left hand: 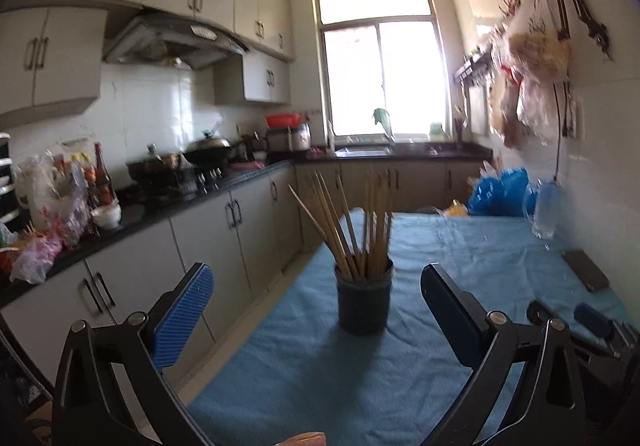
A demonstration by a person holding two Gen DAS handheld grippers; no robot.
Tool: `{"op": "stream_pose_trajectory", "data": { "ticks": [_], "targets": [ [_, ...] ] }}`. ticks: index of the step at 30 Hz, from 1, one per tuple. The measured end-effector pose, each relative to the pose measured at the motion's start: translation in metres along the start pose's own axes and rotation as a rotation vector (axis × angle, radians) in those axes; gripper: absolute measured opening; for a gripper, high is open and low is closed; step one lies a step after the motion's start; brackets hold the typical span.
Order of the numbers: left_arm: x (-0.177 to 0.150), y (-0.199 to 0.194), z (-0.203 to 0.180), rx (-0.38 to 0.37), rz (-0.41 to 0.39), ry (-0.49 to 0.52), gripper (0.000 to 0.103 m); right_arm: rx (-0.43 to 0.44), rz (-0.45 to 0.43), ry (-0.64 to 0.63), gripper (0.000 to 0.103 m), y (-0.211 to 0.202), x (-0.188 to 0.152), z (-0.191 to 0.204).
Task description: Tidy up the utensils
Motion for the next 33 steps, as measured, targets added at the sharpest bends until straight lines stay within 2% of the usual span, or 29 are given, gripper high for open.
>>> {"op": "stream_pose_trajectory", "data": {
  "ticks": [8, 14, 26, 33],
  "targets": [
    [-0.034, 0.027, -0.001, 0.0, 0.155, 0.017, 0.103, -0.034, 0.006, -0.059, 0.078, 0.003, -0.008, 0.008],
    [-0.046, 0.041, 0.006, 0.021, 0.228, -0.003, 0.103, -0.056, -0.007, -0.135, 0.081, 0.003, -0.012, 0.02],
    [-0.058, 0.053, 0.012, 0.007, 0.306, -0.036, 0.103, -0.059, 0.007, -0.174, 0.084, 0.009, -0.015, 0.028],
    [-0.063, 0.057, 0.013, 0.005, 0.324, -0.042, 0.103, -0.061, 0.009, -0.186, 0.086, 0.011, -0.016, 0.03]
  ]
}}
Point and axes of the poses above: each gripper's, at about its wrist camera, not at the fingertips, and y roughly the way its jaws point, z to its left, x to its top, the point moved 5 cm from there along y, roughly the way its jaws point, and after that the axes turned 7 degrees about -y, right-handed, at the moved point
